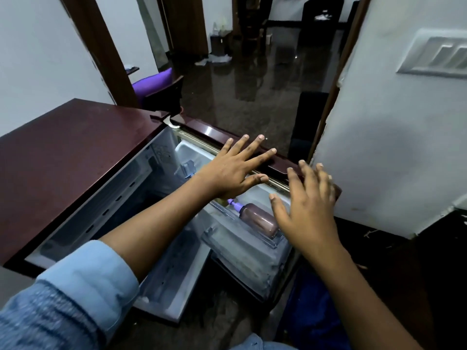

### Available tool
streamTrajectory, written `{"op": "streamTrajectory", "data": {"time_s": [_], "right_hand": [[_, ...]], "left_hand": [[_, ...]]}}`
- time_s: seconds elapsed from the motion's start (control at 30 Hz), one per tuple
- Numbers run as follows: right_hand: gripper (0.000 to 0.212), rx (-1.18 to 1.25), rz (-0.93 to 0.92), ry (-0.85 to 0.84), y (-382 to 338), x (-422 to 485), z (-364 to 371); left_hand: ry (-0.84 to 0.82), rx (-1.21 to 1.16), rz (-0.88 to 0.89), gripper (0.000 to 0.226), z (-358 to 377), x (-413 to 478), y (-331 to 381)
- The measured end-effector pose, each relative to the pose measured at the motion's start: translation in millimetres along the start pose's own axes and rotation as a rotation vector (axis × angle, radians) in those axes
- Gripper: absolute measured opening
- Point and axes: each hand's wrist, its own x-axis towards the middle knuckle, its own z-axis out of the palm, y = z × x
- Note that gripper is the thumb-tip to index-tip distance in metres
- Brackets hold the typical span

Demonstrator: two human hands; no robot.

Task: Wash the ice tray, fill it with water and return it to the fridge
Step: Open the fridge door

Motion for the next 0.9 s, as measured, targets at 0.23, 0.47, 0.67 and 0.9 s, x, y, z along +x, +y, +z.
{"op": "streamTrajectory", "data": {"time_s": [0.23, 0.47, 0.67, 0.9], "right_hand": [[0.083, -0.123, 0.049, -0.093, 22.8, 55.5, 20.0], [0.085, -0.216, 0.062, -0.049, 60.4, 93.8, 44.2], [0.08, -0.242, -0.029, 0.007, 96.3, 128.2, 54.9], [0.077, -0.207, -0.099, -0.017, 124.3, 170.5, 61.2]], "left_hand": [[0.044, 0.049, -0.044, 0.069, -1.5, 50.4, 1.5], [0.001, 0.062, -0.086, 0.069, 7.2, 92.9, -3.8], [0.034, 0.017, -0.111, 0.066, 19.0, 125.6, -11.3], [0.08, 0.017, -0.207, 0.064, 27.7, 161.0, -14.7]]}}
